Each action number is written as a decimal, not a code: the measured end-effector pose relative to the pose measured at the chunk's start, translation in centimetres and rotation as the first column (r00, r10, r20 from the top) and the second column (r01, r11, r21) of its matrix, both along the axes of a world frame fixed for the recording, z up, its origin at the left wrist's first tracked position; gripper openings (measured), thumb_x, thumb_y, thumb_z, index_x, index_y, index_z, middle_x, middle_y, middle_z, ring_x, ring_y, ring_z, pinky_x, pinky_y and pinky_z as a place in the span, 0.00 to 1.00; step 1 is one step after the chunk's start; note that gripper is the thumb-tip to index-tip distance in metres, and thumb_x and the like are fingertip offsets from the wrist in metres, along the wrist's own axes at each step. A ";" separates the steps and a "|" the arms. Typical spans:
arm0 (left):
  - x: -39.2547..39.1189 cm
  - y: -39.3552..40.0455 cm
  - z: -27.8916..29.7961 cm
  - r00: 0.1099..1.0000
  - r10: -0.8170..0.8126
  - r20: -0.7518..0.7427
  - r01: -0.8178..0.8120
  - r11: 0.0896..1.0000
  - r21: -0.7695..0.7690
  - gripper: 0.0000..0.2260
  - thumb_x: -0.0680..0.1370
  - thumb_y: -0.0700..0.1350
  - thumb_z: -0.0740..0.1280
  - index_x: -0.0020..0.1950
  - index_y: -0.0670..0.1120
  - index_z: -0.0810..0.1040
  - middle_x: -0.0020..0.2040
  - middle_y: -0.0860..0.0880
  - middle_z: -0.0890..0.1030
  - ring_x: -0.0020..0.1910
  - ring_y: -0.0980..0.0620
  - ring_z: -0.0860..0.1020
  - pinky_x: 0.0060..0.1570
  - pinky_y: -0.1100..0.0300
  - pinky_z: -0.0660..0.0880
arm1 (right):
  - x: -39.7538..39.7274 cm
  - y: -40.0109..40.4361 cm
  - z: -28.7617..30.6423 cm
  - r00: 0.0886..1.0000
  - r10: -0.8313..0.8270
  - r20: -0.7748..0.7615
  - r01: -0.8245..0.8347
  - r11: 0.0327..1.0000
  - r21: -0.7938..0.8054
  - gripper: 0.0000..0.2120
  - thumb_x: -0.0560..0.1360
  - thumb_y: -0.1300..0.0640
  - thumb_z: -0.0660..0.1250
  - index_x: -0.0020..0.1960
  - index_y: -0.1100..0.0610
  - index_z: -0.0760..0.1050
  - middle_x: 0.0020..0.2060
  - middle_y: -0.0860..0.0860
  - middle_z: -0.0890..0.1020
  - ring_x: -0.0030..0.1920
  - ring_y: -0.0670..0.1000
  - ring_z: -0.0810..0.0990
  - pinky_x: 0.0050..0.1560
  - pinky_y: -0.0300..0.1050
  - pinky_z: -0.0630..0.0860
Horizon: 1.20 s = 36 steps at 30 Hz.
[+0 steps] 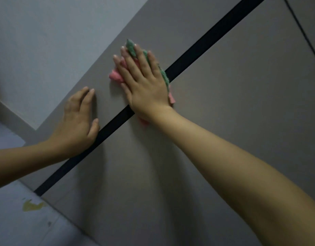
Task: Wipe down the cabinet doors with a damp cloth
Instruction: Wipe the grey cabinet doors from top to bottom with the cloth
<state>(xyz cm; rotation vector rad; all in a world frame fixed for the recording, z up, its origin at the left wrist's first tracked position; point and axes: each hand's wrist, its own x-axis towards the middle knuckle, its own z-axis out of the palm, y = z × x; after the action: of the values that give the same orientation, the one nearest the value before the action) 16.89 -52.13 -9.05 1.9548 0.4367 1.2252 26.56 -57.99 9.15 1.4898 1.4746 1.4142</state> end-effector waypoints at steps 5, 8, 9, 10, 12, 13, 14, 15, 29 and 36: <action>0.6 -0.2 -0.1 1.000 0.015 -0.013 -0.015 1.000 0.000 0.33 0.73 0.47 0.59 0.76 0.37 0.55 0.74 0.37 0.56 0.72 0.39 0.55 0.71 0.42 0.54 | 0.6 -4.5 -2.8 0.992 0.048 -0.120 -0.076 0.967 -0.241 0.22 0.82 0.51 0.49 0.67 0.55 0.74 0.66 0.55 0.75 0.68 0.59 0.72 0.73 0.52 0.54; 0.4 0.0 -0.4 0.999 0.007 -0.035 -0.007 1.000 0.011 0.34 0.73 0.48 0.59 0.77 0.39 0.55 0.75 0.38 0.55 0.73 0.40 0.54 0.71 0.42 0.53 | 0.9 -5.7 -0.7 0.998 0.065 -0.011 -0.066 0.948 -0.312 0.22 0.79 0.49 0.53 0.71 0.53 0.70 0.69 0.53 0.73 0.70 0.57 0.69 0.72 0.54 0.55; 0.3 0.1 -0.5 0.999 0.007 -0.045 -0.006 1.000 0.026 0.34 0.73 0.48 0.59 0.77 0.40 0.54 0.76 0.38 0.54 0.74 0.40 0.53 0.71 0.43 0.53 | 0.8 -4.9 0.0 0.998 0.055 0.005 -0.051 0.957 -0.285 0.23 0.80 0.48 0.52 0.72 0.53 0.68 0.70 0.53 0.71 0.71 0.57 0.67 0.72 0.54 0.54; 0.2 0.2 -0.6 0.998 0.012 -0.056 -0.009 0.999 0.040 0.33 0.74 0.48 0.60 0.77 0.41 0.54 0.76 0.38 0.54 0.74 0.40 0.53 0.72 0.43 0.52 | 0.4 -3.9 0.5 0.999 0.039 0.015 -0.034 0.969 -0.246 0.24 0.80 0.48 0.51 0.74 0.53 0.65 0.72 0.53 0.68 0.73 0.57 0.64 0.73 0.53 0.52; 0.4 0.2 -0.6 0.998 0.033 -0.056 -0.030 0.998 0.058 0.32 0.76 0.43 0.65 0.77 0.41 0.54 0.76 0.39 0.53 0.75 0.40 0.53 0.72 0.44 0.52 | 0.3 -1.7 0.3 1.000 -0.023 0.011 0.025 0.980 -0.197 0.25 0.82 0.48 0.46 0.76 0.53 0.58 0.75 0.53 0.62 0.76 0.57 0.57 0.74 0.53 0.44; 0.5 0.2 -0.6 0.998 0.050 -0.042 -0.047 0.997 0.061 0.33 0.76 0.40 0.66 0.77 0.41 0.54 0.76 0.38 0.54 0.75 0.40 0.53 0.72 0.46 0.51 | 0.4 -0.9 -0.5 0.999 -0.050 0.009 0.050 0.984 -0.171 0.25 0.82 0.48 0.46 0.77 0.53 0.58 0.75 0.54 0.61 0.76 0.58 0.56 0.74 0.53 0.41; 0.7 0.3 -0.7 0.998 0.061 -0.021 -0.059 0.996 0.071 0.32 0.76 0.39 0.66 0.77 0.40 0.55 0.76 0.37 0.54 0.74 0.40 0.54 0.73 0.50 0.48 | 0.4 -0.6 -1.3 0.999 -0.042 0.006 0.042 0.990 -0.138 0.24 0.81 0.50 0.48 0.75 0.54 0.62 0.74 0.55 0.64 0.75 0.59 0.60 0.75 0.52 0.40; 1.0 0.1 -0.9 0.998 0.064 0.009 -0.064 0.995 0.082 0.32 0.75 0.40 0.65 0.76 0.39 0.56 0.76 0.36 0.55 0.74 0.39 0.54 0.73 0.56 0.45 | 0.3 -1.2 -1.9 1.000 -0.014 0.000 0.014 0.994 -0.112 0.22 0.80 0.51 0.51 0.71 0.56 0.69 0.70 0.57 0.70 0.71 0.61 0.67 0.75 0.51 0.41; 1.5 1.7 -1.8 0.993 0.093 0.072 -0.094 0.995 0.020 0.28 0.76 0.43 0.58 0.74 0.35 0.56 0.72 0.34 0.58 0.71 0.35 0.59 0.71 0.50 0.55 | -0.7 1.0 -6.3 0.982 -0.145 -0.121 0.130 0.984 -0.124 0.23 0.82 0.53 0.45 0.76 0.54 0.58 0.75 0.54 0.60 0.76 0.59 0.55 0.73 0.52 0.34; -0.4 1.0 -1.2 0.998 0.056 0.020 -0.056 0.998 0.024 0.32 0.73 0.45 0.59 0.74 0.34 0.57 0.71 0.31 0.60 0.70 0.35 0.59 0.73 0.57 0.49 | 1.2 -8.7 -8.7 0.987 -0.042 -0.157 -0.017 0.936 -0.353 0.18 0.77 0.57 0.59 0.66 0.57 0.76 0.65 0.55 0.77 0.68 0.59 0.72 0.76 0.52 0.48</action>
<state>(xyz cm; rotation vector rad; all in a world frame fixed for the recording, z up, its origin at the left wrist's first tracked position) 16.47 -51.13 -10.26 1.9620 0.4715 1.2892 27.78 -66.73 0.43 1.4041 1.7097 0.9706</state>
